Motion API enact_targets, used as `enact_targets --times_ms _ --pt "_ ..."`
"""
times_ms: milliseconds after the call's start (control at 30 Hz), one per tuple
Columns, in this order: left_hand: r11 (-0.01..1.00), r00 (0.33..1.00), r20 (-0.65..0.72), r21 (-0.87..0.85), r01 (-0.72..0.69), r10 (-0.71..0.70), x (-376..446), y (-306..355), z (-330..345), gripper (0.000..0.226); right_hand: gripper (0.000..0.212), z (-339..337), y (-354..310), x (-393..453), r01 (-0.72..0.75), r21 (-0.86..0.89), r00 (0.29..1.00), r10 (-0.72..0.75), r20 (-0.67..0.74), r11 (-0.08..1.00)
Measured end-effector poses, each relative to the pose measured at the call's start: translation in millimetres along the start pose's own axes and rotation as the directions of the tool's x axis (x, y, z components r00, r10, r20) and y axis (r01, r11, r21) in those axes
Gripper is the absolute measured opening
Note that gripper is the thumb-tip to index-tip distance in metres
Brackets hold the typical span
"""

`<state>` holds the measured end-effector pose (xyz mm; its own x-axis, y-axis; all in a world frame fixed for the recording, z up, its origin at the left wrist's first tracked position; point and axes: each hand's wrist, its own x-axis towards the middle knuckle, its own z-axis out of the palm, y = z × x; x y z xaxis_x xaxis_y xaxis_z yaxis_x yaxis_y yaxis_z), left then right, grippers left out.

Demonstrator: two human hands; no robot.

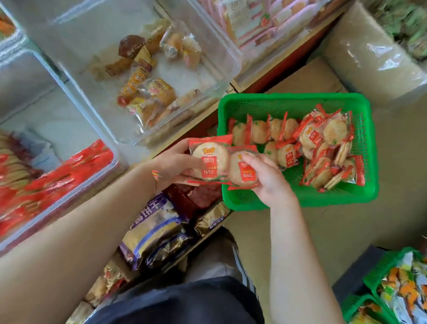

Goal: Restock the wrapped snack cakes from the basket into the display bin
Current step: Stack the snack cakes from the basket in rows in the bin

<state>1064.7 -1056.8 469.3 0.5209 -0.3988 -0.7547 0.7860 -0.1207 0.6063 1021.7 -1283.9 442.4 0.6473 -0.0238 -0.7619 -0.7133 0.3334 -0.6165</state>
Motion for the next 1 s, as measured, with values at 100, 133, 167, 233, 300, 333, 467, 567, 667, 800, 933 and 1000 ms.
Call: enact_targets --times_ms 100,133,167,233,300,333,467,567,667,800,933,1000 --pt "0.996 0.998 -0.017 -0.056 -0.067 0.066 -33.9 2.4 -22.6 0.038 0.021 41.8 -11.0 -21.7 0.054 -0.078 0.99 -0.043 0.132 0.996" --pt "0.992 0.995 -0.03 -0.081 -0.1 0.098 -45.4 4.9 -30.9 0.04 0.022 58.2 -15.2 -27.8 0.065 -0.1 0.981 -0.045 0.188 0.993" --pt "0.984 0.99 -0.043 -0.112 -0.135 0.131 -56.7 7.4 -41.0 0.042 0.023 75.9 -19.9 -33.5 0.071 -0.129 0.97 -0.039 0.238 0.989" --pt "0.968 0.98 -0.078 -0.158 -0.195 0.184 -80.6 12.0 -62.7 0.036 0.022 114.1 -29.1 -43.0 0.086 -0.213 0.949 -0.016 0.315 0.973" --pt "0.953 0.965 -0.159 -0.187 -0.238 0.21 -104.1 15.8 -86.2 0.023 0.017 153.1 -35.7 -47.4 0.109 -0.284 0.934 0.0 0.357 0.953" --pt "0.941 0.948 -0.232 -0.208 -0.268 0.218 -114.7 16.6 -98.5 0.021 0.016 172.3 -38.0 -48.0 0.128 -0.317 0.933 -0.005 0.36 0.94" --pt "0.872 0.749 -0.582 -0.132 -0.472 0.317 -143.8 14.2 -151.1 0.016 0.017 236.6 -44.0 -36.2 0.248 -0.425 0.965 -0.182 0.191 0.87" --pt "0.841 0.542 -0.733 0.077 -0.535 0.412 -153.2 6.4 -189.5 0.009 0.028 271.4 -49.6 -28.2 0.355 -0.544 0.923 -0.376 0.077 0.76" --pt "0.858 0.432 -0.769 0.287 -0.426 0.472 -155.7 -5.8 -218.2 0.017 0.027 301.7 -51.9 -25.9 0.482 -0.667 0.839 -0.519 0.165 0.568" --pt "0.833 0.374 -0.744 0.498 -0.241 0.553 -156.4 -23.1 -231.8 0.032 0.027 334.5 -44.9 -15.2 0.56 -0.739 0.798 -0.484 0.359 0.375" --pt "0.796 0.503 -0.673 0.602 -0.055 0.543 -144.9 -38.6 -235.1 0.035 0.042 356.0 -30.3 -9.3 0.533 -0.82 0.807 -0.417 0.418 0.207" --pt "0.768 0.588 -0.613 0.64 -0.022 0.528 -139.4 -41.5 -235.8 0.043 0.045 360.0 -22.9 -8.7 0.51 -0.841 0.819 -0.401 0.41 0.18"
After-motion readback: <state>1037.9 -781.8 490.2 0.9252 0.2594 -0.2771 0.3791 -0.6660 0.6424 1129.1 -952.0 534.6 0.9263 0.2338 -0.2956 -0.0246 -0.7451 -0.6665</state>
